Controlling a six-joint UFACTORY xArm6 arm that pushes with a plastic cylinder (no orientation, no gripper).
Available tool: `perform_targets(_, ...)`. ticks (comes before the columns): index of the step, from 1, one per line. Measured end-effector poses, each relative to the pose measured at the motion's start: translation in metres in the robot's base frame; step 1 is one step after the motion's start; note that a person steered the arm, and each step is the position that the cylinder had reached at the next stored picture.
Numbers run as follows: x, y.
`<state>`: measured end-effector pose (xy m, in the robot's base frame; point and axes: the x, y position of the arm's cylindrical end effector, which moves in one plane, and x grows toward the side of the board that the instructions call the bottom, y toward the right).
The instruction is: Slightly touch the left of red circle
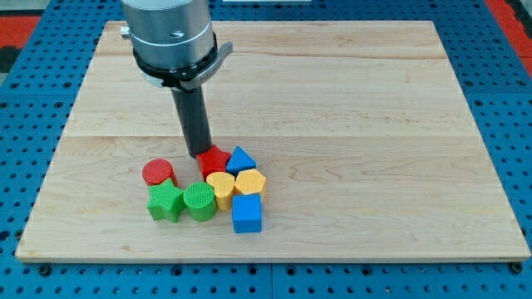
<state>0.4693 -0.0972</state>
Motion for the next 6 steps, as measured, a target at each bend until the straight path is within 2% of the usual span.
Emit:
perform_targets(1, -0.028, -0.017)
perform_targets(2, -0.003, -0.073)
perform_targets(3, 0.022, -0.092)
perform_targets(4, 0.038, -0.089)
perform_targets(5, 0.038, -0.053)
perform_targets(6, 0.038, -0.053)
